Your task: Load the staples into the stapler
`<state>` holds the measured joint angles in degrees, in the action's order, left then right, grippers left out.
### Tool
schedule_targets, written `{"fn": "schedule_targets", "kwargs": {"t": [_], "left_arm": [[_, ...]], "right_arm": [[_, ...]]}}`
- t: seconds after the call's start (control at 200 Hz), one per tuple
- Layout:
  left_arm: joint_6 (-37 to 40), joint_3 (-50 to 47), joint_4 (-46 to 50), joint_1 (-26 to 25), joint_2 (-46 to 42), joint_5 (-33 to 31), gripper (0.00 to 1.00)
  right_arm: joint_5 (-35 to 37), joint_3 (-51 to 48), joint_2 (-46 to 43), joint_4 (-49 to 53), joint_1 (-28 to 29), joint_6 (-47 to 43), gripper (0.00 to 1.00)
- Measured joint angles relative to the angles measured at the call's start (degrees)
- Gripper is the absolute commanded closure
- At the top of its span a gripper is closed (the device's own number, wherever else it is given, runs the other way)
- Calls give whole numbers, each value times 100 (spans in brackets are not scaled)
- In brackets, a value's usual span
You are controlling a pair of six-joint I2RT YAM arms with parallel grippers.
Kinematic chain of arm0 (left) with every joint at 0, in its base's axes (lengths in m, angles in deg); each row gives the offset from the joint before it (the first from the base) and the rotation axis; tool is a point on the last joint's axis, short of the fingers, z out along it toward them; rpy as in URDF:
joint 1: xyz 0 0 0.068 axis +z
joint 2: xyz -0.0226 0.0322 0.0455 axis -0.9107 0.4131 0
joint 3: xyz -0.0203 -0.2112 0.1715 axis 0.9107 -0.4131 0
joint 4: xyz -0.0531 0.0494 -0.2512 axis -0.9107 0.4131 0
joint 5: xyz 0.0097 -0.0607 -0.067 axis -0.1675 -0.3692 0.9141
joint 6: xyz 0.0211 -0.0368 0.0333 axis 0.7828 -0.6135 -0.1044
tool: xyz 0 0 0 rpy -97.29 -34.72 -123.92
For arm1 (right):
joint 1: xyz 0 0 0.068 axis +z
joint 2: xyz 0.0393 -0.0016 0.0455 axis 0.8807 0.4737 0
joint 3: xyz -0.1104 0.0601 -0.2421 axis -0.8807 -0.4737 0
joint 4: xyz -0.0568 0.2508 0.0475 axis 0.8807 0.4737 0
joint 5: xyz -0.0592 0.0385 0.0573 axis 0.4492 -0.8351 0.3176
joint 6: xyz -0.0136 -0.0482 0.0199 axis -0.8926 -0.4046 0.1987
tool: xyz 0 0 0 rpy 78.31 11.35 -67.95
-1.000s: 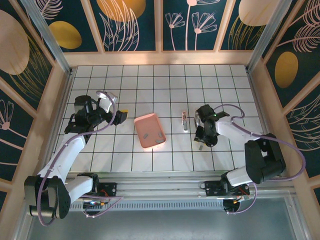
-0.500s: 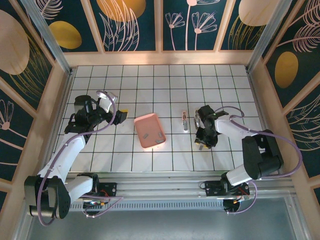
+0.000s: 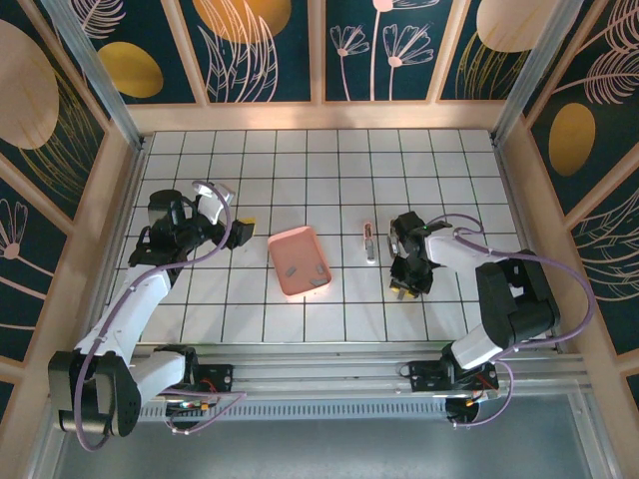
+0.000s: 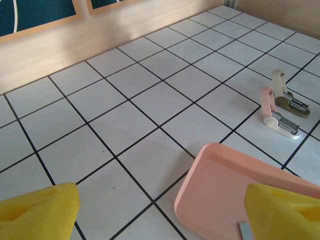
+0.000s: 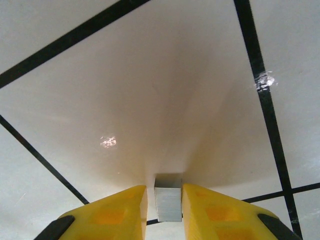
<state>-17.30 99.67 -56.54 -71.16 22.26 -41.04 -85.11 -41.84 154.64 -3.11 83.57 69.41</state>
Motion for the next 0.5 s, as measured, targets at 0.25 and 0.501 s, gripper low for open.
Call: {"fn": "schedule_targets", "kwargs": {"t": [0.25,0.501], "left_arm": [[-2,0,-4,0,-2,0,15],[-28,0,-109,0,0,-2,15]], "right_arm": [[2,-4,55,-59,-28,-87,79],[2,-4,140,-85,-44,-131,80]]}}
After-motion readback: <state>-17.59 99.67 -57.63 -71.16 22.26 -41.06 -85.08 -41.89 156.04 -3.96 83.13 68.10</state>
